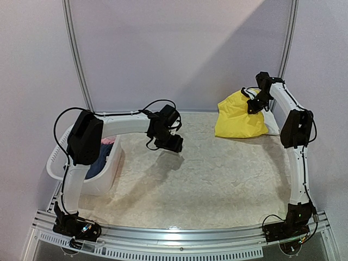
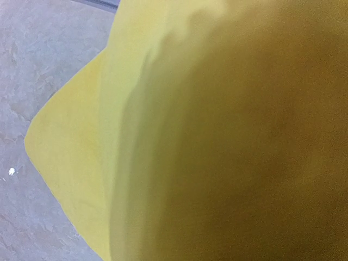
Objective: Fold and stack the mixed laundry pile
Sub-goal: Place the square-folded shorts at the corner of the board.
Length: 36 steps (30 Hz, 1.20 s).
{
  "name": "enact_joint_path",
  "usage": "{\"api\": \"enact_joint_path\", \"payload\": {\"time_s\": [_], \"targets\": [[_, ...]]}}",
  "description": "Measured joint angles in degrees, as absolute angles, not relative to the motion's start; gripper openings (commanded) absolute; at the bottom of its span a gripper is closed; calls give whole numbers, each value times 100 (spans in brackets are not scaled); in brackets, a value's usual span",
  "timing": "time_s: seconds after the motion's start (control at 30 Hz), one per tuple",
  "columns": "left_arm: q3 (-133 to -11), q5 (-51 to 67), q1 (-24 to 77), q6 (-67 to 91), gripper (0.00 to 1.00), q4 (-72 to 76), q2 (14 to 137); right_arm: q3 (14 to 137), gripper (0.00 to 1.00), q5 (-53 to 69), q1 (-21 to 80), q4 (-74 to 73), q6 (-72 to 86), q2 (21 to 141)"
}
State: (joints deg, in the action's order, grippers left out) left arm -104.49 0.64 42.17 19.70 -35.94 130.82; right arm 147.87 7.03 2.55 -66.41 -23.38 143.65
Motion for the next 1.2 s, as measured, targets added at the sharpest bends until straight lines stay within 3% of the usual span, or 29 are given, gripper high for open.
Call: {"api": "enact_joint_path", "payload": {"time_s": [1.2], "targets": [[-10248, 259, 4305, 1955, 68, -3570, 13082, 14964, 0, 1341, 217, -7050, -2191, 13430]]}}
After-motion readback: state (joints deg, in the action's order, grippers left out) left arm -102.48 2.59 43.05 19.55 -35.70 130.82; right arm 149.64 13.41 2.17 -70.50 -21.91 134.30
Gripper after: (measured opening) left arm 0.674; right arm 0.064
